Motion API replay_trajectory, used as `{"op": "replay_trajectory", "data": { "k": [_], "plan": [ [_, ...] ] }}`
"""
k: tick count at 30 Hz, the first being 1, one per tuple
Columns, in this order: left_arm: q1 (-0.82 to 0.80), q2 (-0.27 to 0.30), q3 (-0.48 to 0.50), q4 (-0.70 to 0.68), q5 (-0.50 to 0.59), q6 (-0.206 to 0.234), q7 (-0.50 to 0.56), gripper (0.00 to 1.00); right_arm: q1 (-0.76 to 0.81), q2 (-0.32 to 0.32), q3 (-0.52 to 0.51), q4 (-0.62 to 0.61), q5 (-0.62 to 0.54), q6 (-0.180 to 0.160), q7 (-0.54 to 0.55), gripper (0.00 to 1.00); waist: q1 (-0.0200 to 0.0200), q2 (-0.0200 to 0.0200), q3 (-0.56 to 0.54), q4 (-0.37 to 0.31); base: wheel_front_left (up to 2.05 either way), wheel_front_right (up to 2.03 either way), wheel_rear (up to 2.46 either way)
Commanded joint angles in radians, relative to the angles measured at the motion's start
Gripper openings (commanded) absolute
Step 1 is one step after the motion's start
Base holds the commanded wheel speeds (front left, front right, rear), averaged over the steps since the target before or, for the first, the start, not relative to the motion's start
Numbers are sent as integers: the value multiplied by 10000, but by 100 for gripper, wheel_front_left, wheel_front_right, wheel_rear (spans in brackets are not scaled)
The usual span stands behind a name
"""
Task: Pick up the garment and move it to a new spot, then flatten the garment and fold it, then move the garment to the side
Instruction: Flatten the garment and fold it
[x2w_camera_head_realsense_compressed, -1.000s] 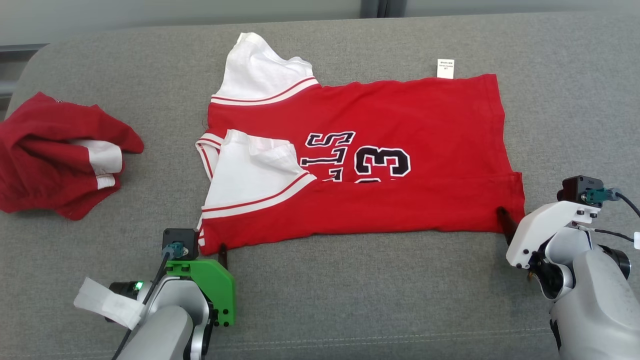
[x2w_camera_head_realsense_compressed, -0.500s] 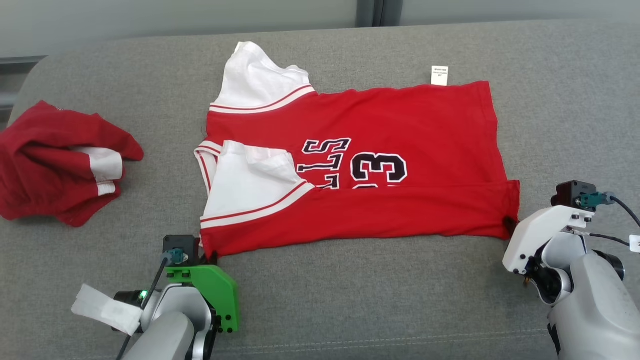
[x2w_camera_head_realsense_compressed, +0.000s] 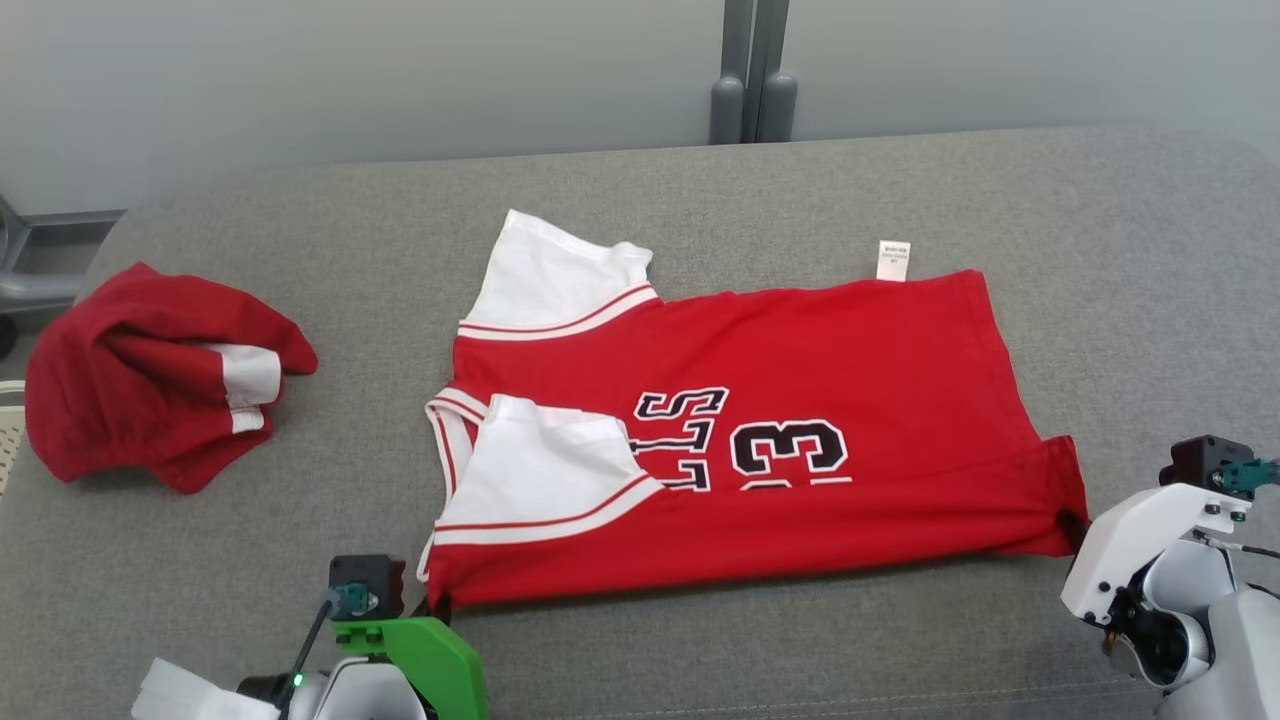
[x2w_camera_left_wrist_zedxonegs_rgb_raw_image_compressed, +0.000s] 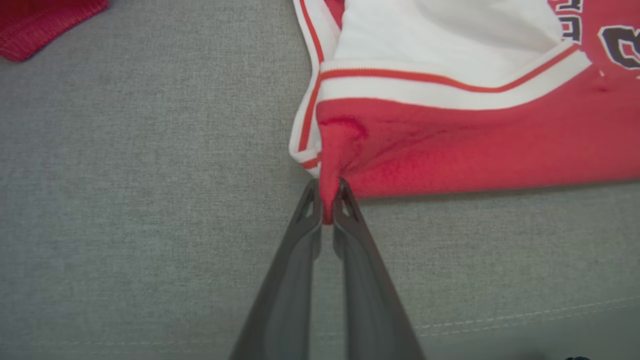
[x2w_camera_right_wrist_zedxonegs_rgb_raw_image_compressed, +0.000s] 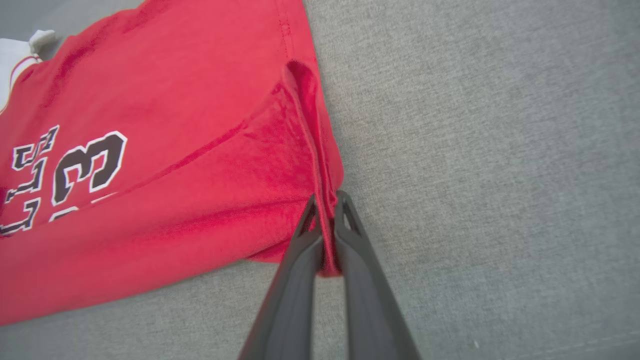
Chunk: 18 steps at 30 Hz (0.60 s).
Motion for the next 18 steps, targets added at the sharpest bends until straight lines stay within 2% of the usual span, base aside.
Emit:
{"op": "replay_trajectory", "data": {
  "k": [1,8,16,17,18],
  "plan": [
    [174,149,37,-14,24,99,6,0,152,-80,-69,-79,80,-24,22,0,0,-1,-196,11,0,0,0],
    [1062,323,-195,-996,-1,433,309,0,1234,215,-489,-1361,128,-23,669,0,0,-1,-305,11,0,0,0],
    [1361,394,-274,-1227,-37,604,454,0,2010,567,-829,-2067,-20,-23,1036,0,0,-1,-255,21,0,0,0],
    [1379,380,-267,-1229,-37,616,424,0,2044,595,-815,-2064,9,-23,1057,25,0,-1,-260,9,0,0,0],
    [1395,343,-289,-1246,-48,618,409,0,2076,619,-791,-2051,36,-21,1057,98,0,-1,-272,-3,0,0,0]
  ]
}}
